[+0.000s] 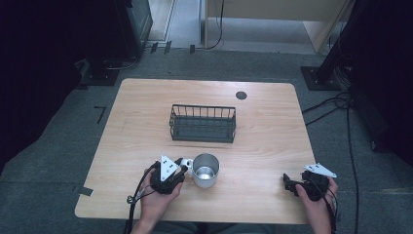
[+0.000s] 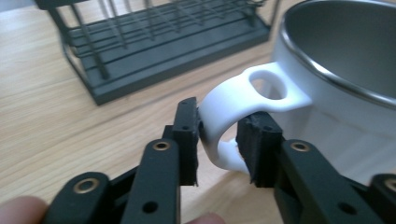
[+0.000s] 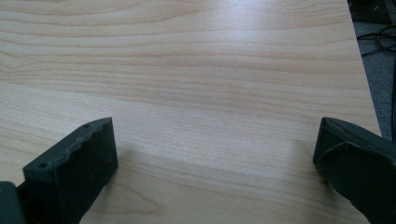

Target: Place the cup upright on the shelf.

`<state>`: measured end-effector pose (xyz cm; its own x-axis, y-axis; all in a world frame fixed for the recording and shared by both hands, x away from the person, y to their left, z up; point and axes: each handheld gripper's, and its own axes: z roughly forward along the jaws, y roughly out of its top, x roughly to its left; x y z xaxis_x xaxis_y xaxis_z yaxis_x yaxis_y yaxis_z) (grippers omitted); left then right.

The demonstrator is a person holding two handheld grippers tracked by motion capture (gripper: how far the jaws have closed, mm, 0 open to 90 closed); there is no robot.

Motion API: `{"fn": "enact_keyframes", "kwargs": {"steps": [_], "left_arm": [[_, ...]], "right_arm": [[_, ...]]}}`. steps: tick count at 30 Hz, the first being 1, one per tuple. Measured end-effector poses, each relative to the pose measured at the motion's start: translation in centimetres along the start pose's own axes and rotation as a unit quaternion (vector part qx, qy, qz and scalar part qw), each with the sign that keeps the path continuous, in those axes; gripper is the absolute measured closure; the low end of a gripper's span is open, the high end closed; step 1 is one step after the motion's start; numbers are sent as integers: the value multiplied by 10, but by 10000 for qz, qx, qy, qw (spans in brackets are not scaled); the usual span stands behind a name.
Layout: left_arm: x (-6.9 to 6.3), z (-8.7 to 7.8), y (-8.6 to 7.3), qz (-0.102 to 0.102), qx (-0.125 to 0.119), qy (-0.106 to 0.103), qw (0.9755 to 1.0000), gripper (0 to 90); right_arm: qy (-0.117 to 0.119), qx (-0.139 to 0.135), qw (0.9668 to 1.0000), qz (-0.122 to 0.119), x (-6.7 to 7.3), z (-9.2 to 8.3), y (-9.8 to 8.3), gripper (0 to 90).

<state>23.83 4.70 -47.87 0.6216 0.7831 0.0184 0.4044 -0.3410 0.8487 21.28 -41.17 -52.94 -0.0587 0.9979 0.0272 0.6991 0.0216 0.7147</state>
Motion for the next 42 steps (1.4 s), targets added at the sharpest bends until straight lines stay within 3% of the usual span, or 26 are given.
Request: {"fn": "enact_keyframes", "kwargs": {"steps": [2,8,9,12,15,17,18,19,23,24,25,26,27,28,30,33,35,36,37,38,42], "left_arm": [[0,-2,0,174,23,-311,9994,600],[-1,0,0,400,35,-570,9976,514],[1,1,2,435,7,-563,9975,450],[4,4,5,433,48,-608,9972,376],[7,7,6,439,59,-788,9959,383],[9,9,6,422,55,-1097,9931,413],[10,11,5,458,81,-1302,9904,419],[8,13,3,645,157,-1470,9869,421],[0,9,0,869,156,-1474,9851,435],[-1,7,0,871,122,-1579,9835,435],[-6,2,-2,919,32,-1799,9794,486],[-6,2,-2,919,32,-1799,9794,510],[-8,0,-2,986,-2,-1872,9774,510],[-11,-2,-2,1039,-16,-1863,9770,526],[-16,-2,1,1079,-38,-1741,9788,536],[-21,2,5,1096,-27,-1734,9787,507],[-23,5,7,1221,32,-1580,9799,619],[-24,6,8,1241,63,-1589,9794,619],[-26,6,9,1371,54,-1466,9796,650],[-26,6,9,1371,54,-1466,9796,698],[-21,6,10,1340,-52,-1361,9816,725]], "right_arm": [[1,1,10000,1,0,0,0,0],[0,0,10000,0,0,0,0,0],[0,1,10000,0,0,0,0,0],[0,0,10000,-3,0,0,0,0],[0,0,10000,-1,0,0,0,0],[0,0,10000,0,0,0,0,0],[1,0,10000,-1,0,0,0,0],[1,1,10000,1,0,0,0,0],[0,0,10000,0,0,0,0,0],[1,1,10000,2,0,0,0,0],[0,0,10000,-1,0,0,0,0],[0,0,10000,-1,0,0,0,0],[2,1,10000,0,0,0,0,0],[2,1,10000,-1,0,0,0,0],[2,4,10000,3,0,0,0,0],[1,4,10000,2,0,0,0,0],[1,3,10000,2,0,0,0,0],[1,3,10000,2,0,0,0,0],[2,3,10000,3,0,0,0,0],[2,3,10000,3,0,0,0,0],[1,3,10000,3,0,0,0,0]]}}
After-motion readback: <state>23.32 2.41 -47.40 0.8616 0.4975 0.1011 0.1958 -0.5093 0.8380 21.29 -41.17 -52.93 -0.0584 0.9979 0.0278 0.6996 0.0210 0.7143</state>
